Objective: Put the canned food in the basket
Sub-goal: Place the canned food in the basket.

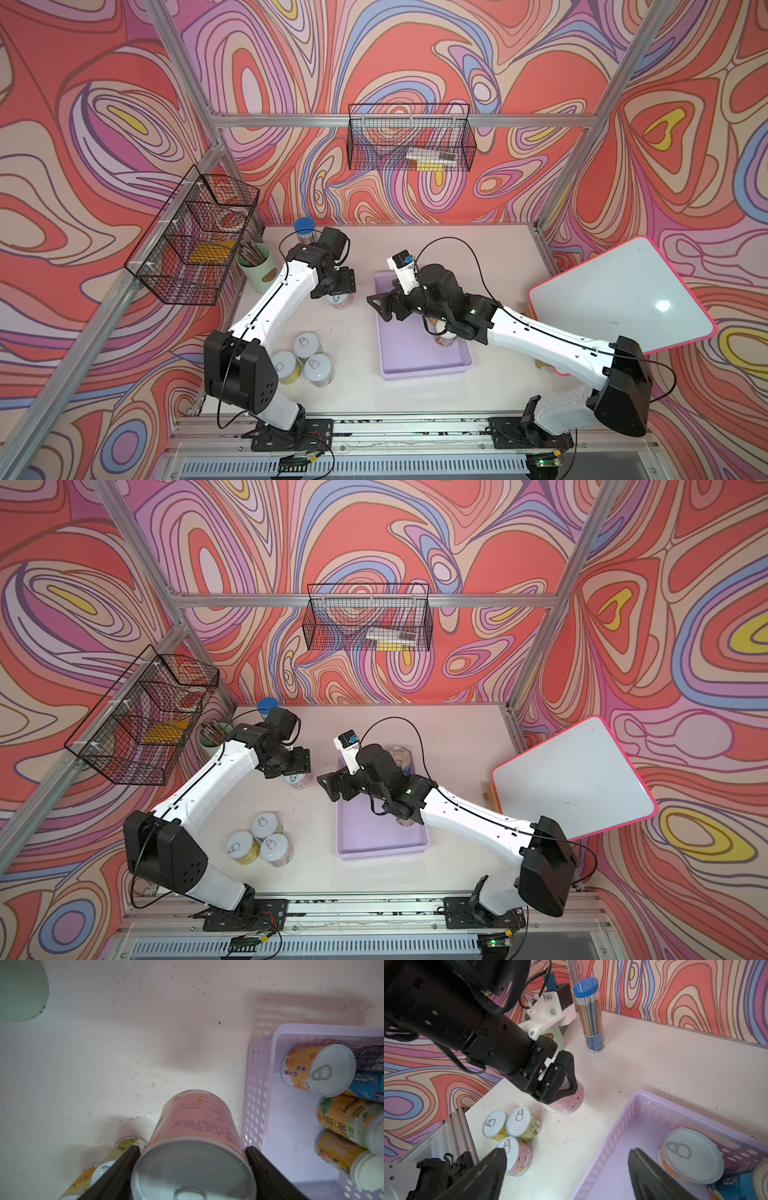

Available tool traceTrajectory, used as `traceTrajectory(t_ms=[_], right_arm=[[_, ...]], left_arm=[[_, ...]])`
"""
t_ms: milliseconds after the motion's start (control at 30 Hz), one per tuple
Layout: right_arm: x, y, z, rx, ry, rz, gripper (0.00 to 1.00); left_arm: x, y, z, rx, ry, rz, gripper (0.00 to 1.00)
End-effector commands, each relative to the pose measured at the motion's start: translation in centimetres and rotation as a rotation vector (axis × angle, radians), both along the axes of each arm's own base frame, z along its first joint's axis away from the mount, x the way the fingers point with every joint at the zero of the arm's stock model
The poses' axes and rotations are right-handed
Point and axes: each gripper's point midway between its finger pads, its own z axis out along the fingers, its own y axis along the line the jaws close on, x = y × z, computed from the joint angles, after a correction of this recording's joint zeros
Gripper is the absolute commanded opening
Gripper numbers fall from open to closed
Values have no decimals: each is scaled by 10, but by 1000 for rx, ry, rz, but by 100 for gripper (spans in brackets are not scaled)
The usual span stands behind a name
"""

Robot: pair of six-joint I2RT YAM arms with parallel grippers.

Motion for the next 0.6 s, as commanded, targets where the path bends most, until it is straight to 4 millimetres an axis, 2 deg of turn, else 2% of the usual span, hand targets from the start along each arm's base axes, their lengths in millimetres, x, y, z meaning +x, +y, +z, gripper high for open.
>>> traceTrajectory(t_ms=[0,267,567], right_arm=[[-2,-11,2,18,14,-16,93],[-2,-36,-4,19,34,-74,93],[-2,-76,-15,13,63,-161,93]], left_arm=[[0,-15,26,-20,-62,-44,74],[-3,-60,31,-22,-69,-169,73],[-5,-107,30,-41,-76,-265,72]])
